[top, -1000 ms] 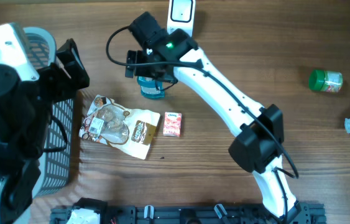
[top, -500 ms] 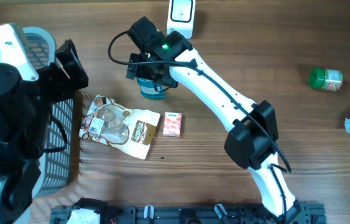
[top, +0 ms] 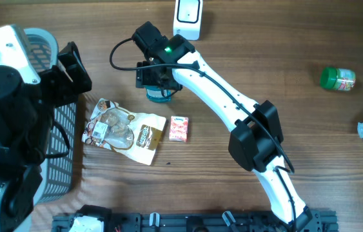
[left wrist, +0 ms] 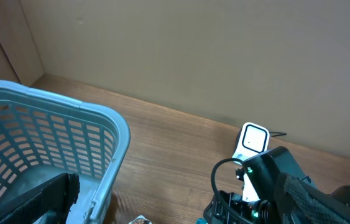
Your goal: Scan the item barcode
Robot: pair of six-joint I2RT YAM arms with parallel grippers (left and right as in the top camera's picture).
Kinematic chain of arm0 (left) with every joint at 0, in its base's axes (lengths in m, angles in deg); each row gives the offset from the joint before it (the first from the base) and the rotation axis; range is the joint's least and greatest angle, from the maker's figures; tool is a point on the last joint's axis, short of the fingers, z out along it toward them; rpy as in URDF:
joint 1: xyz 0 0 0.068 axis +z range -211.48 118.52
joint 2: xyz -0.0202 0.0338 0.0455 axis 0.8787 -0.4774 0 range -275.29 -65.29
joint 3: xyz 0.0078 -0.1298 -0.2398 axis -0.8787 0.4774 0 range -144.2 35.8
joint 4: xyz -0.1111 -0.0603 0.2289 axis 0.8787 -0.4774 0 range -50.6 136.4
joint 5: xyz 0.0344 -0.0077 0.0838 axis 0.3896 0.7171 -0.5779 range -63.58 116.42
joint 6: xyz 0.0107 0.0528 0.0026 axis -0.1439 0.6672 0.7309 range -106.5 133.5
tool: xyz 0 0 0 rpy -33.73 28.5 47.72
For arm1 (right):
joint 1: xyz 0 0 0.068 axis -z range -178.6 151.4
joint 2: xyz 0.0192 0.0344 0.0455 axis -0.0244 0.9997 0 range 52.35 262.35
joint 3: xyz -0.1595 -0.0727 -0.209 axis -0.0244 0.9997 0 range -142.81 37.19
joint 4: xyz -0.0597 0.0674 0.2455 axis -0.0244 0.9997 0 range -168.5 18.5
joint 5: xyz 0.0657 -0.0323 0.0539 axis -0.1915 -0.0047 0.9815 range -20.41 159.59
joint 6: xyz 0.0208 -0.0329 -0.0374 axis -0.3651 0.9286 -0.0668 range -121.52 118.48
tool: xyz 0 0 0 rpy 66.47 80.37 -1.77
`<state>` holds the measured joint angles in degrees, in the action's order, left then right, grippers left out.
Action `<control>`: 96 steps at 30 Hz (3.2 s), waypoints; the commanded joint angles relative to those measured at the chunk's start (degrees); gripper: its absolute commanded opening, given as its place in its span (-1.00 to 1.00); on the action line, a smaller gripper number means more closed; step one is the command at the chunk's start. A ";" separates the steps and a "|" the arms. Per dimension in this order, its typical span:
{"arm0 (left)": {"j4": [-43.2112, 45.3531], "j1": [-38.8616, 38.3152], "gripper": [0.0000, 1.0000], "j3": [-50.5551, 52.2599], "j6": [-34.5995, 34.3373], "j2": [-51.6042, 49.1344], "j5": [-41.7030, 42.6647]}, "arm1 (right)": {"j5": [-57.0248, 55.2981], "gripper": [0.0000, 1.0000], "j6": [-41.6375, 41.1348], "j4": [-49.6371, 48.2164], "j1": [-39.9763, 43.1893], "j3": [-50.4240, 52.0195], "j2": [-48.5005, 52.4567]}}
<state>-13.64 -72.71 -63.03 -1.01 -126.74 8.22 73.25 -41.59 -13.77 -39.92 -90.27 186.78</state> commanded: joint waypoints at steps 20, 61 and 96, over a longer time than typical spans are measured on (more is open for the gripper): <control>-0.11 0.15 1.00 0.24 -0.96 0.42 -0.96 | -4.90 0.99 12.31 19.65 3.26 -8.61 0.31; -0.48 0.15 1.00 0.24 -0.96 -1.60 -3.34 | -21.05 1.00 13.07 27.43 4.76 1.11 -53.51; -1.14 0.15 1.00 0.24 -2.71 -5.35 -3.30 | 0.07 0.95 37.03 -15.45 10.97 66.40 -43.36</control>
<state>-14.75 -72.71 -62.98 -3.17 -131.95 5.67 72.16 -6.49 -28.43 -28.93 -27.02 142.15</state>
